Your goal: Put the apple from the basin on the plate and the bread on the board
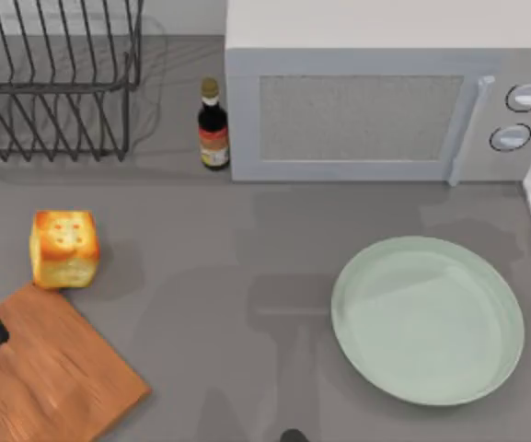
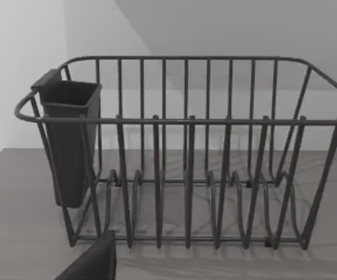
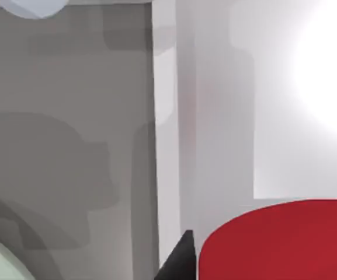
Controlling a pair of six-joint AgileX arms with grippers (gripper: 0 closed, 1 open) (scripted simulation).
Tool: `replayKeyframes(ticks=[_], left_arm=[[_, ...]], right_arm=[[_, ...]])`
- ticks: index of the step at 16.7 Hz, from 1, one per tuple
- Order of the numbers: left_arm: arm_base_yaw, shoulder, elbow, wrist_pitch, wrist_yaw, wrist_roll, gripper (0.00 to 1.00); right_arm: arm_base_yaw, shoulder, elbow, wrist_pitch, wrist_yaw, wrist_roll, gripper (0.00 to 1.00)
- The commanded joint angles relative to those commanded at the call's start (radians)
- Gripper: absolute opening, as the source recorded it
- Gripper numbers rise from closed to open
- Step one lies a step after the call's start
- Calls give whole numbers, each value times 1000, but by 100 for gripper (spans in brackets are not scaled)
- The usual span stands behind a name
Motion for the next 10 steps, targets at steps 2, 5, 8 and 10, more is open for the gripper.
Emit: replayKeyframes(ticks=[2, 5, 8, 10], left_arm=[[0, 0, 0, 0, 0, 0, 100], [0, 0, 0, 0, 0, 0, 100], [0, 0, 0, 0, 0, 0, 100], [0, 0, 0, 0, 0, 0, 100]], right_arm=[[89, -64, 1, -41, 2, 90, 0], [235, -121, -7, -91, 2, 232, 0], [377, -123, -33, -129, 1, 365, 0], [457, -102, -56, -147, -1, 441, 0]])
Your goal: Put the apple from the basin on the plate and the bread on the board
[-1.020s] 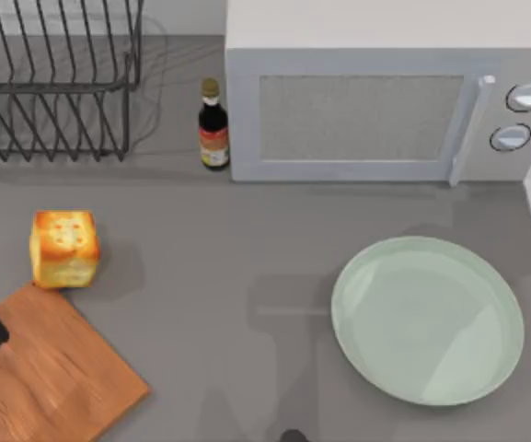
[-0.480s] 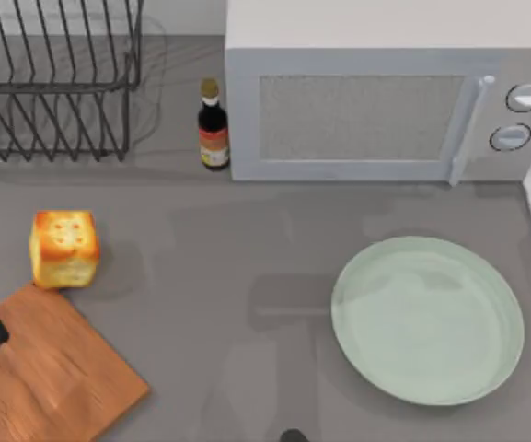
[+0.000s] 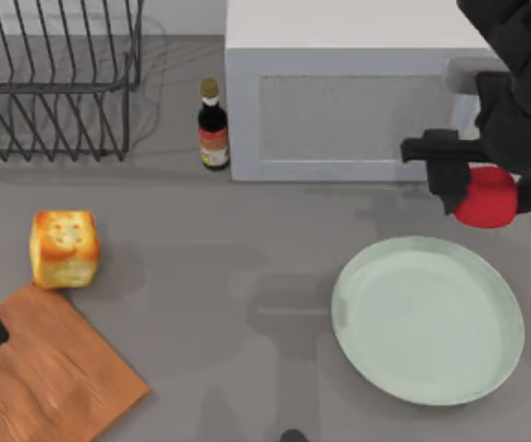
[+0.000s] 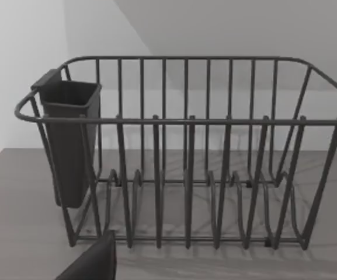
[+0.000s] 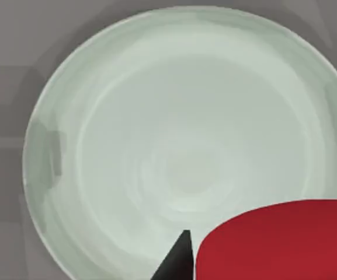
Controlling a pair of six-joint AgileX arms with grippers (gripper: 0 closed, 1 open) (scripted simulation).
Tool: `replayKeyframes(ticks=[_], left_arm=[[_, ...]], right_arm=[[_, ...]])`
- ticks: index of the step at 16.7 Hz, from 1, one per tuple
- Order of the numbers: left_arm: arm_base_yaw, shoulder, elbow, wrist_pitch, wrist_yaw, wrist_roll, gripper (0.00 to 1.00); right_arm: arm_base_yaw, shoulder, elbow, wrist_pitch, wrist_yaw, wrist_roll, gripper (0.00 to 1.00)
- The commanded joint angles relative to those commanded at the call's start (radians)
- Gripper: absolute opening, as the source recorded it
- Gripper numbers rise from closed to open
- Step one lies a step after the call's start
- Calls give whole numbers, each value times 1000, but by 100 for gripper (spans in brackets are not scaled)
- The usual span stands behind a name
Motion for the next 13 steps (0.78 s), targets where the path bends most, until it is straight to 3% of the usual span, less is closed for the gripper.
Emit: replayKeyframes(ticks=[4, 9, 13], left_arm=[[0, 0, 0, 0, 0, 0, 100], [0, 0, 0, 0, 0, 0, 100], [0, 0, 0, 0, 0, 0, 100]], right_arm=[[98, 49, -38, -18, -1, 93, 0], [106, 54, -42, -19, -2, 100, 0], [106, 54, -42, -19, -2, 100, 30]])
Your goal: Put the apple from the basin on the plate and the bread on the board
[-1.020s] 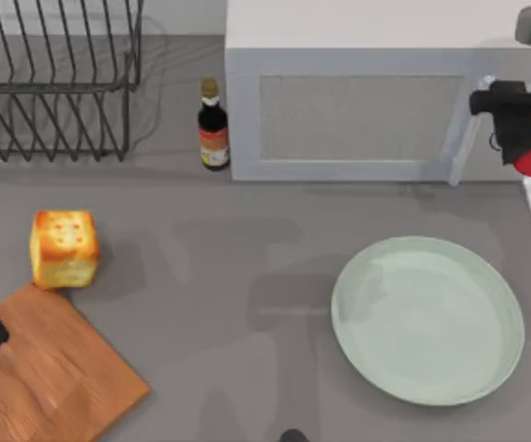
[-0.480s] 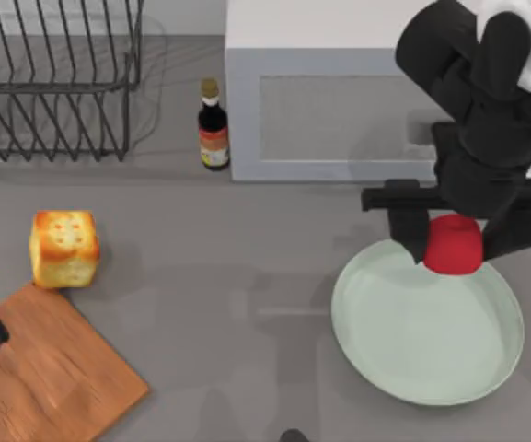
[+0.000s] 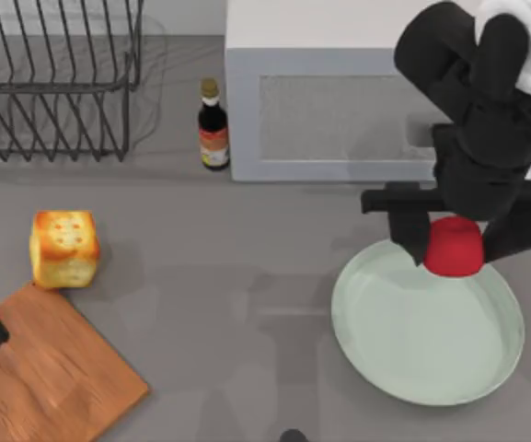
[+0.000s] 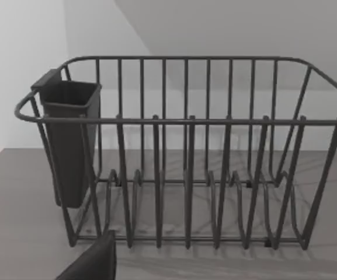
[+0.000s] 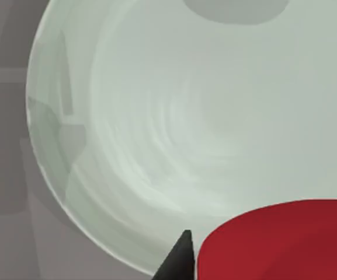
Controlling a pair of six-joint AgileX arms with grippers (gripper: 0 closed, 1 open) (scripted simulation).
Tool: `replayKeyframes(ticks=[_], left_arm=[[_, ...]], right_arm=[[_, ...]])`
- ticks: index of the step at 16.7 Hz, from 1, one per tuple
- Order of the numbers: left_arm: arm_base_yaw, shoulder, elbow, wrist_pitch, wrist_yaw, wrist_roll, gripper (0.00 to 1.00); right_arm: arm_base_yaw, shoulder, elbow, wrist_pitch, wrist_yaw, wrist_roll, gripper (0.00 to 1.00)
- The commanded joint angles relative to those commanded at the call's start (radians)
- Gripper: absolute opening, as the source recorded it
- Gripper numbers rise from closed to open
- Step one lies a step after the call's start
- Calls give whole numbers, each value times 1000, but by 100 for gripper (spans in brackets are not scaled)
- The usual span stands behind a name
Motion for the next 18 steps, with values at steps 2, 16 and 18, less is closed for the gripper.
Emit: replayKeyframes(ticks=[2, 16, 18], left_arm=[[0, 0, 0, 0, 0, 0, 100], [0, 0, 0, 0, 0, 0, 100], [0, 0, 0, 0, 0, 0, 100]], right_arm=[[0, 0, 0, 0, 0, 0, 45], [0, 0, 0, 0, 0, 0, 100], [-2, 0, 0, 0, 0, 0, 100]])
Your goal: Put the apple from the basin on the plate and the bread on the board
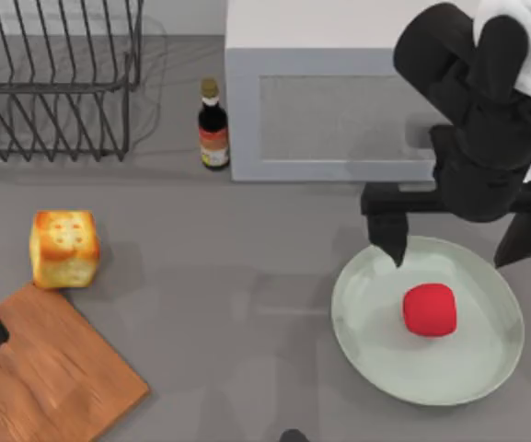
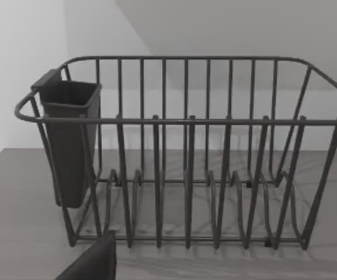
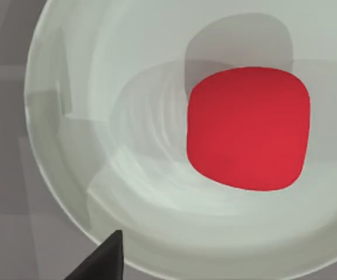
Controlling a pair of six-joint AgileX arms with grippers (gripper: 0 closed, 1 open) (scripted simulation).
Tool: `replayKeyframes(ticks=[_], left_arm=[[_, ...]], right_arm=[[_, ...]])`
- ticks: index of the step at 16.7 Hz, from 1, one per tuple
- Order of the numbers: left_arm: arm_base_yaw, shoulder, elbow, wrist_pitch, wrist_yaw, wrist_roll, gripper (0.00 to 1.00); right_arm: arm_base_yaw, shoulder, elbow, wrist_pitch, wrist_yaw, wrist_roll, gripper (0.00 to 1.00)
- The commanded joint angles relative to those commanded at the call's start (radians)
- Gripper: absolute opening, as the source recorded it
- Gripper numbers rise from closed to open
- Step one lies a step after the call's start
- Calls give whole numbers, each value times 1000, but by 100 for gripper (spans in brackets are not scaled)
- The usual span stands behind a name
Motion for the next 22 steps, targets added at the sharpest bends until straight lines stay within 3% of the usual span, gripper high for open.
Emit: replayKeyframes(ticks=[4, 8, 22], left_arm=[[0, 0, 0, 0, 0, 0, 100], [0, 0, 0, 0, 0, 0, 100], [0, 0, 0, 0, 0, 0, 100]], right_arm=[[-18, -59, -48, 42, 0, -19, 100], [-81, -279, -223, 188, 0, -83, 100], [-445, -1595, -1264, 1040, 0, -458, 100]])
